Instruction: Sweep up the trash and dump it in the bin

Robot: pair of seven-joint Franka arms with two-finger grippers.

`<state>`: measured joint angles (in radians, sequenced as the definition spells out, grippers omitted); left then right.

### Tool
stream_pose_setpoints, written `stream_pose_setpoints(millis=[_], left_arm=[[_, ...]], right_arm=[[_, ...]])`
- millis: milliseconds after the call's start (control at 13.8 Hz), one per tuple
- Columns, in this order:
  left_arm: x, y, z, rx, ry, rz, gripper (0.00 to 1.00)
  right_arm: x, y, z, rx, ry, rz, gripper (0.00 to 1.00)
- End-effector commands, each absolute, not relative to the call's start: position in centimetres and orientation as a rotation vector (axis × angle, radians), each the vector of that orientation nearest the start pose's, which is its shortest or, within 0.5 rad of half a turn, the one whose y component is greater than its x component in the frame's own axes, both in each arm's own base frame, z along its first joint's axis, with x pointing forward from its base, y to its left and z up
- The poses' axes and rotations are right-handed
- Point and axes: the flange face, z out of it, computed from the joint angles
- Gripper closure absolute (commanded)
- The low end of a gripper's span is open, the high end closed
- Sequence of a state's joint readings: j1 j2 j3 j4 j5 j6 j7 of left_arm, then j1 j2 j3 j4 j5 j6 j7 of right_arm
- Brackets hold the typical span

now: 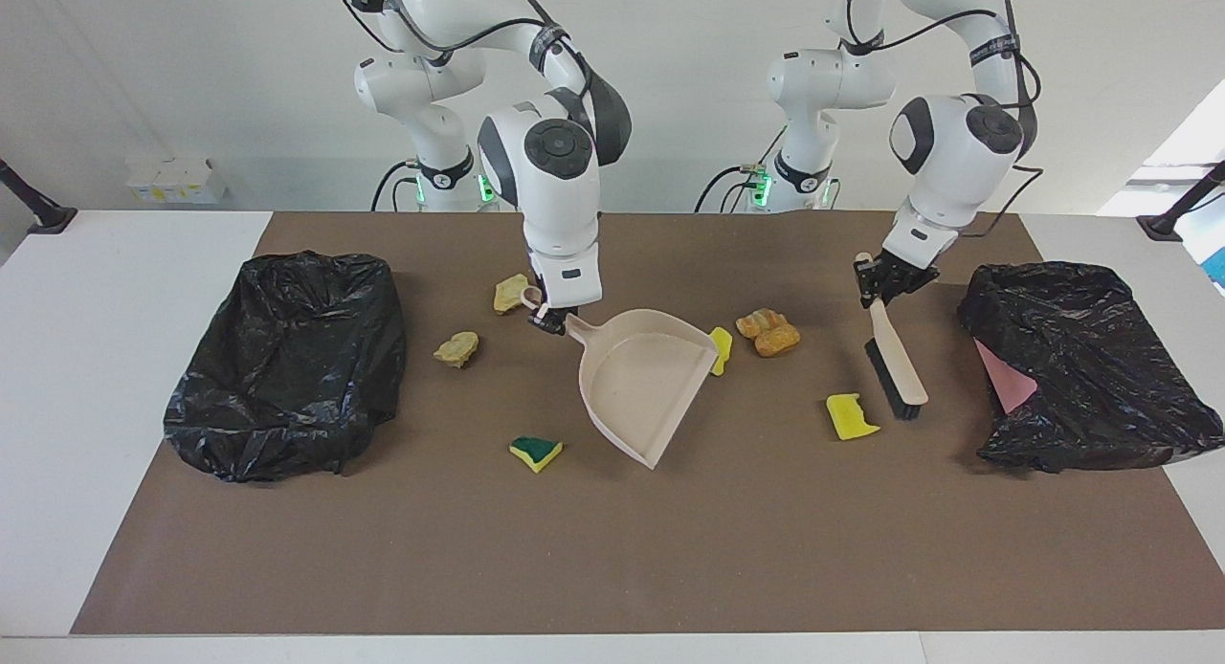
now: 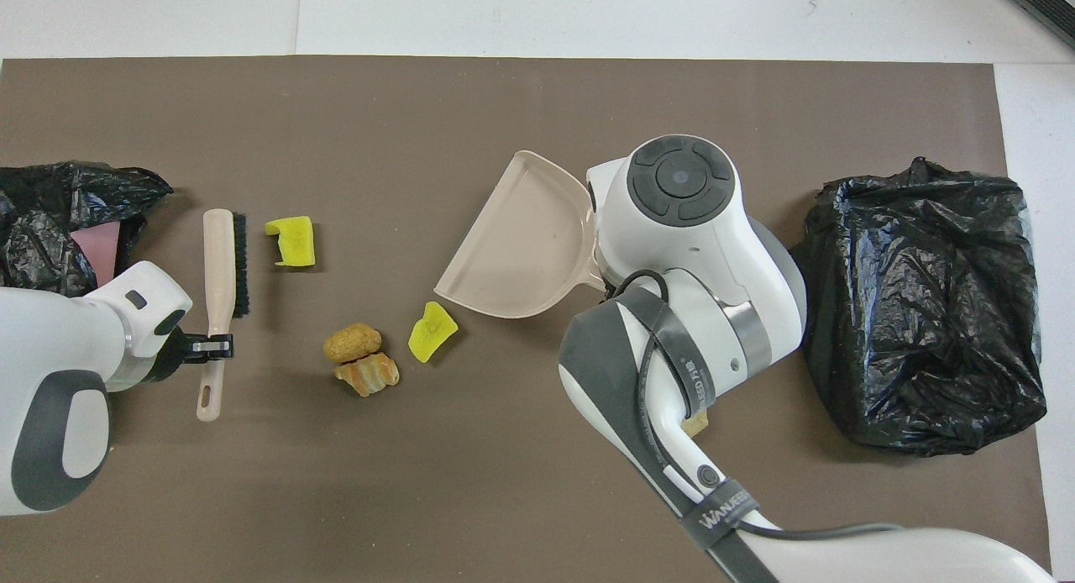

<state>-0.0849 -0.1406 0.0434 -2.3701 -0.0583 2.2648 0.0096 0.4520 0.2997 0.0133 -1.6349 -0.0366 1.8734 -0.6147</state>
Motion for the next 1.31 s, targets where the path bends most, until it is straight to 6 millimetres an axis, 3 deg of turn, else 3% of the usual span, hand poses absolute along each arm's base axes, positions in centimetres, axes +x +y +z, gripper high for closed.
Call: stream_pose_setpoints(millis=[0, 218, 435, 726, 943, 1234], left_arm=[[50.7, -1.8, 36.6, -3.176, 0.111, -0.089, 1.0], [50.6, -3.1, 36.2, -3.175, 0.176, -0.038, 1.0], [49.0, -6.3, 36.0, -3.17, 0.282, 0.06, 1.0], [47.6, -9.9, 36.0, -3.135, 0.542, 0.125, 1.0], [47.3, -10.9, 36.1, -3.092, 0.794, 0.141, 1.0], [47.3, -9.9, 36.5, -3.114, 0.726, 0.175, 1.0]], right_arm=[[58.5, 26.3, 43.7, -2.563, -1.91, 0.08, 1.0], [58.6, 27.1, 41.0, -2.474, -2.096, 0.177, 1.0], [57.3, 29.4, 39.6, -2.344, -2.28, 0.25, 1.0], [55.4, 29.0, 38.4, -2.167, -2.445, 0.326, 1.0], [53.6, 28.9, 37.3, -2.134, -2.491, 0.351, 1.0], [53.5, 28.3, 37.1, -2.149, -2.478, 0.349, 1.0]])
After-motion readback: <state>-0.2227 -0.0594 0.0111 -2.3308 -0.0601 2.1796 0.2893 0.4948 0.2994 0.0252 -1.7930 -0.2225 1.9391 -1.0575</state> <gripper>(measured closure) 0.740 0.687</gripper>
